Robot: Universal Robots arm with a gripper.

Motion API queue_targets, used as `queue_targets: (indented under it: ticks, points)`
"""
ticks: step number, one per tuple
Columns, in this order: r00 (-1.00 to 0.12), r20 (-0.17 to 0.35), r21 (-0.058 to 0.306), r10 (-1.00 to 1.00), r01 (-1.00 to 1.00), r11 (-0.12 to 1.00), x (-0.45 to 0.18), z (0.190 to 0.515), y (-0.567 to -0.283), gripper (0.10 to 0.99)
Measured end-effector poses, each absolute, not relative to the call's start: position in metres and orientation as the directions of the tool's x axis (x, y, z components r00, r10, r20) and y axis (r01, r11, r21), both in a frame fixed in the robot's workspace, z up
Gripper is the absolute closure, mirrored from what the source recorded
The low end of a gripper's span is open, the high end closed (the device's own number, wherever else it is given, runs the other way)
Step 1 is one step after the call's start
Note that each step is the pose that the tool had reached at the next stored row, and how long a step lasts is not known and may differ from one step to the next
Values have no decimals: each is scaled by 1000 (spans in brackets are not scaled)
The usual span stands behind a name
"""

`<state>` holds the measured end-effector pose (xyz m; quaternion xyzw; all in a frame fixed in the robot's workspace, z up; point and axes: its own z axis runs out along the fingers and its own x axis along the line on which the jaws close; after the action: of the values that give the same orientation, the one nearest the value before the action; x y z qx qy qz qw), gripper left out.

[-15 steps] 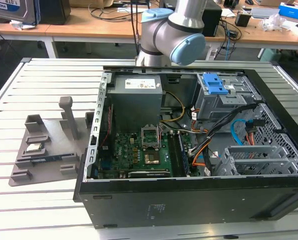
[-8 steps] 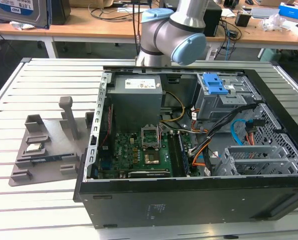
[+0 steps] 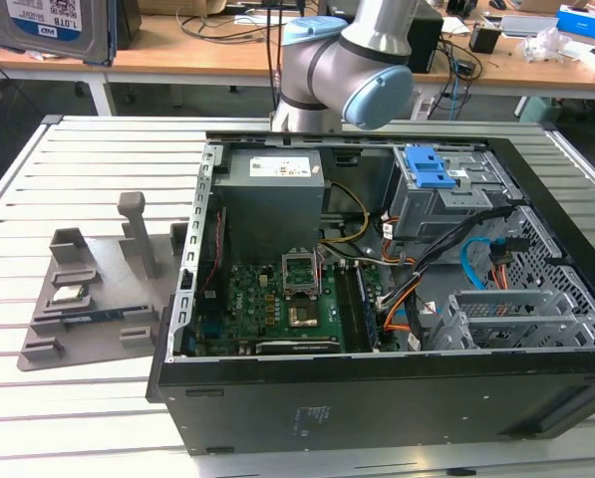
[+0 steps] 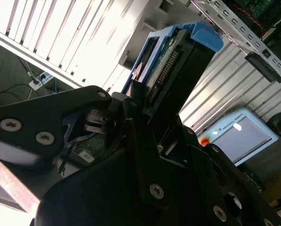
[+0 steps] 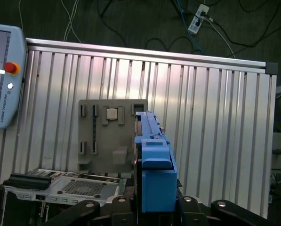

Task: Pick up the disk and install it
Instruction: 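Pick up the disk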

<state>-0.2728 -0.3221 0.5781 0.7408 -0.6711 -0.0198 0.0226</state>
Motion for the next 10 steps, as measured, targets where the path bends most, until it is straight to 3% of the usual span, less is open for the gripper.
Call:
queue_targets:
  ticks: [10]
  points:
    - [98,1,60,-995,-993,-98,-260,561,-322,718]
